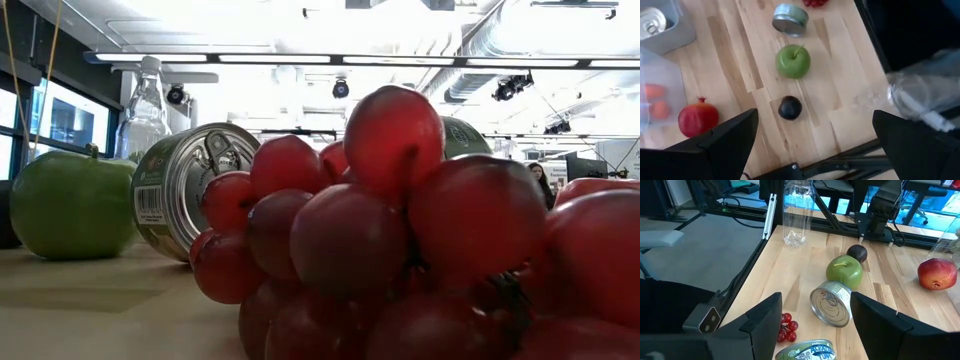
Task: Pick & Place Food Item
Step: Put the bottom plastic bottle into the right transparent bin
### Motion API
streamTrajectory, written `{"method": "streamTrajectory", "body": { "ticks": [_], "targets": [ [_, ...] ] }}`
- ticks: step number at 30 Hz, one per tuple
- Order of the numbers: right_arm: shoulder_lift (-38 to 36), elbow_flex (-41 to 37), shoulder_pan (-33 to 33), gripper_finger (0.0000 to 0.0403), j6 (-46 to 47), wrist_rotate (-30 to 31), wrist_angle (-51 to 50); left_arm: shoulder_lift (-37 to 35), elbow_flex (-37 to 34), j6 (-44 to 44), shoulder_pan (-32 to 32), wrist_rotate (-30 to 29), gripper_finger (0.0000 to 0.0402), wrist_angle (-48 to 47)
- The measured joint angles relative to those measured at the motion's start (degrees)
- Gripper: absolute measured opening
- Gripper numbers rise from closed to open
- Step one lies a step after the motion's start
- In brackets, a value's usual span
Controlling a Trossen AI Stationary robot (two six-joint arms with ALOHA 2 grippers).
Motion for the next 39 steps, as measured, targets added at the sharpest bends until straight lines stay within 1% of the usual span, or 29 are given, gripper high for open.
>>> {"method": "streamTrajectory", "body": {
  "ticks": [3,9,15,17,22,25,29,32,36,39],
  "targets": [
    [0.0,0.0,0.0,0.0226,0.0,0.0,0.0,-0.7,-3.4,1.8,-0.9,0.1,0.0383,0.1],
    [0.0,0.0,0.0,0.0226,0.2,0.0,0.3,-4.5,-8.8,-1.0,-4.2,0.4,0.0383,1.1],
    [0.0,0.0,-0.5,0.0226,0.4,0.4,0.9,-6.6,-12.0,-6.1,-10.8,3.6,0.0383,8.6],
    [0.0,0.0,-1.2,0.0226,1.4,0.4,2.1,-6.6,-13.4,-6.1,-13.8,3.7,0.0383,8.9],
    [0.0,0.0,-3.1,0.0226,1.5,0.3,6.5,-6.9,-16.1,-4.1,-21.1,0.5,0.0383,9.7],
    [0.0,0.0,-4.3,0.0226,1.5,0.2,8.7,-7.0,-16.6,-2.6,-25.1,0.0,0.0383,10.2],
    [0.0,0.0,-5.7,0.0226,1.5,0.2,10.2,-7.2,-16.6,-2.7,-29.9,-2.8,0.0383,10.6],
    [0.0,0.0,-6.4,0.0226,1.5,0.2,10.1,-7.3,-16.6,-2.8,-32.5,-5.7,0.0383,12.9],
    [0.0,0.0,-6.4,0.0226,1.6,0.2,10.0,-6.5,-16.6,-2.3,-35.2,-6.4,0.0383,16.8],
    [0.0,0.0,-6.4,0.0226,3.9,0.1,10.0,-5.5,-16.6,-1.9,-36.2,-7.4,0.0383,17.9]
  ]
}}
